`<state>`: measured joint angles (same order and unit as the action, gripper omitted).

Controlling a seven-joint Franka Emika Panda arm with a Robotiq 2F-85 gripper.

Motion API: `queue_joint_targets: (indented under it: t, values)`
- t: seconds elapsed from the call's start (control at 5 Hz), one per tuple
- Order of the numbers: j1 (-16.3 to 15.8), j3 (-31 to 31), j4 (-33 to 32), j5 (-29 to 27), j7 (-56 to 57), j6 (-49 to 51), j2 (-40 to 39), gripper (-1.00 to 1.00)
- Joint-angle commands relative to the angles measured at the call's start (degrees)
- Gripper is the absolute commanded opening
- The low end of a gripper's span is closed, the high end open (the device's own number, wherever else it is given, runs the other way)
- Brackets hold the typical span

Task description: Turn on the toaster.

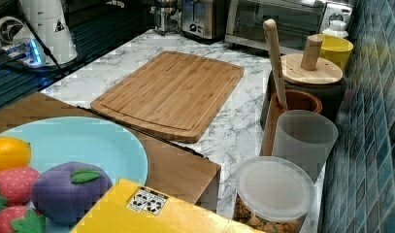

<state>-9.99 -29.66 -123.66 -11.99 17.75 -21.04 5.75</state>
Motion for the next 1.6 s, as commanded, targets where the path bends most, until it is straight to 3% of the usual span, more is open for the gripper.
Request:
queue_joint_targets:
  t: [0.2, 0.6, 1.0, 1.6]
  values:
    - [-1.3, -0.9, -1.9, -1.0, -1.5, -4.7, -1.1, -1.0]
    - [-1.5, -1.2, 0.1, 2.2, -4.0, -3.7, -6.0, -1.0]
    - [-2.6, 0.2, -2.5, -0.5, -1.7, -9.2, -5.2, -1.0]
    - [-1.3, -0.2, -3.5, 1.3, -1.5, -11.5, -9.2, -1.0]
